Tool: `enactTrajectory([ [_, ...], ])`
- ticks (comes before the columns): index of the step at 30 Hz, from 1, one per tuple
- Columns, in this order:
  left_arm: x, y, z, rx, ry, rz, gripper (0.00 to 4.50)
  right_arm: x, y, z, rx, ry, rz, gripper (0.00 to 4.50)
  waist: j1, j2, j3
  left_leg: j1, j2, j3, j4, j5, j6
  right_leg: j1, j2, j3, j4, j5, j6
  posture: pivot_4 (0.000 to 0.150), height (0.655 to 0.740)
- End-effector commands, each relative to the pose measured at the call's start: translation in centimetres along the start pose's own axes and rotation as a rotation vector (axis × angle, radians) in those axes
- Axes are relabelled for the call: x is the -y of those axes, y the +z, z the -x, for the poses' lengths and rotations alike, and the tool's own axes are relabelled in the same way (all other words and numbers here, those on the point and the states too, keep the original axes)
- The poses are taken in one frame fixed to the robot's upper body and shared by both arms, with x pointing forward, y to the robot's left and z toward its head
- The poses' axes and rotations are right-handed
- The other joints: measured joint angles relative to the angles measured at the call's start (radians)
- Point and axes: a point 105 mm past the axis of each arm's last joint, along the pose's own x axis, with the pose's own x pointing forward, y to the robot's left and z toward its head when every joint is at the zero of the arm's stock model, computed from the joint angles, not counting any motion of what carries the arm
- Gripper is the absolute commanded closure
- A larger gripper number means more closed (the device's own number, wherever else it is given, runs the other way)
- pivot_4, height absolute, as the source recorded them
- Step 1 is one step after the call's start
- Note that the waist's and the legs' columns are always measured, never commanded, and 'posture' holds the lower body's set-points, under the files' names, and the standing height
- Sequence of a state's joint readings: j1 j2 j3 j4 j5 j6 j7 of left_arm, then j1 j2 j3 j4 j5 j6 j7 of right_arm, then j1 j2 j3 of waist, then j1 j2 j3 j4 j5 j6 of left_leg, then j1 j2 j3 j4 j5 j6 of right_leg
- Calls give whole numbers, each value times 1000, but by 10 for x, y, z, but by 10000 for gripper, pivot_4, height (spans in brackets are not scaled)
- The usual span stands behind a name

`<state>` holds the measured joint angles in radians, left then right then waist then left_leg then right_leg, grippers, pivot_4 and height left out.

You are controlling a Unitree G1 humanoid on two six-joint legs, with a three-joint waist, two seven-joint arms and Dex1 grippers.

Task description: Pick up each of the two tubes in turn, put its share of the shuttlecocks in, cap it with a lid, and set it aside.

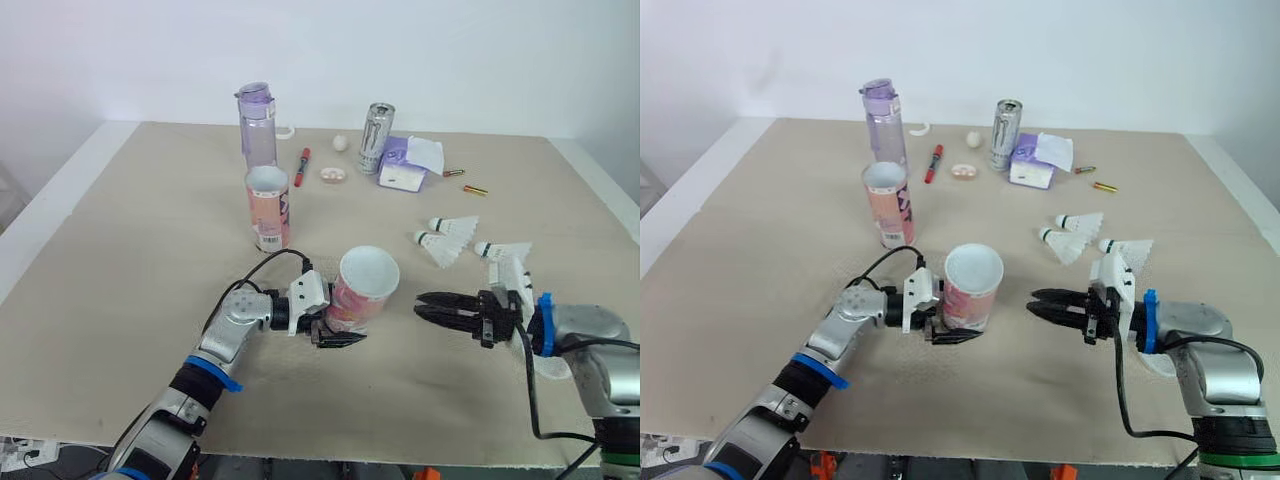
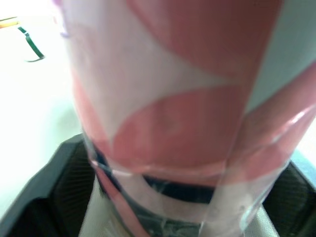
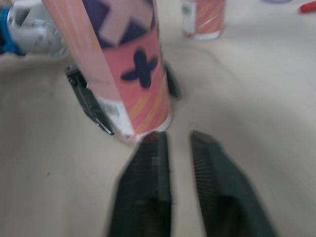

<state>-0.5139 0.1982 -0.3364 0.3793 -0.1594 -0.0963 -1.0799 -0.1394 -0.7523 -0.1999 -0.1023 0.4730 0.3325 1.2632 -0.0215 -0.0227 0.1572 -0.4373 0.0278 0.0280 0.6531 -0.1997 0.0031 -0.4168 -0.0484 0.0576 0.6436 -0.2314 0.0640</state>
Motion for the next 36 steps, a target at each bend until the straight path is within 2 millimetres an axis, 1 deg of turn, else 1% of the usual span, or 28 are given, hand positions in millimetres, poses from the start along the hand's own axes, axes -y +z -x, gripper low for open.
enactTrajectory([
  [1,-5,10,5,35,6,-37,0,-6,-4,-9,24,38,42,17554,1,-1,0,0,0,0,0,0,0,0,1,0,0,0,0,1500,7400],
  [2,-5,11,6,40,5,-43,0,-8,-7,-12,28,51,41,13710,1,-1,0,0,0,-1,0,0,0,0,1,0,0,-1,0,1500,7400],
  [3,-5,12,7,44,3,-49,0,-10,-9,-14,30,60,43,7397,1,0,0,0,1,-1,-1,0,0,0,2,1,0,-2,0,1500,7400],
  [4,-4,13,8,47,1,-53,0,-12,-11,-16,31,71,43,3104,1,0,0,0,1,-1,-1,0,0,0,2,1,0,-3,0,1500,7400],
  [5,-4,15,9,51,-2,-56,0,-14,-12,-19,33,85,47,741,1,0,0,0,1,-1,-2,0,0,0,3,2,0,-3,0,1500,7400],
  [11,-1,22,23,57,-25,-78,0,-17,-13,-32,62,115,53,741,1,0,0,-1,1,-1,-2,-1,-2,0,3,2,0,-1,2,1500,7400],
  [14,2,24,36,53,-42,-70,0,-19,-12,-39,73,124,69,741,1,-1,0,0,1,-1,-2,-1,-2,0,4,2,1,-2,1,1500,7400],
  [20,9,35,59,63,-57,-40,0,-23,-8,-62,129,127,83,741,1,-1,0,0,3,-2,-1,-1,-2,0,6,2,1,-3,-1,1500,7400],
  [23,8,39,68,69,-31,-34,0,-26,-8,-71,144,133,90,741,1,-1,0,0,4,-2,-1,-1,-2,0,6,2,2,-3,-1,1500,7400],
  [31,11,35,88,28,-6,-38,0,-25,-2,-88,191,121,88,741,1,-1,0,0,4,-1,-1,-1,-2,0,6,2,2,-3,-2,1500,7400],
  [36,13,34,95,13,8,-37,0,-28,1,-99,209,137,93,741,1,0,0,1,4,-1,0,-1,-2,0,6,2,2,-3,-2,1500,7400],
])
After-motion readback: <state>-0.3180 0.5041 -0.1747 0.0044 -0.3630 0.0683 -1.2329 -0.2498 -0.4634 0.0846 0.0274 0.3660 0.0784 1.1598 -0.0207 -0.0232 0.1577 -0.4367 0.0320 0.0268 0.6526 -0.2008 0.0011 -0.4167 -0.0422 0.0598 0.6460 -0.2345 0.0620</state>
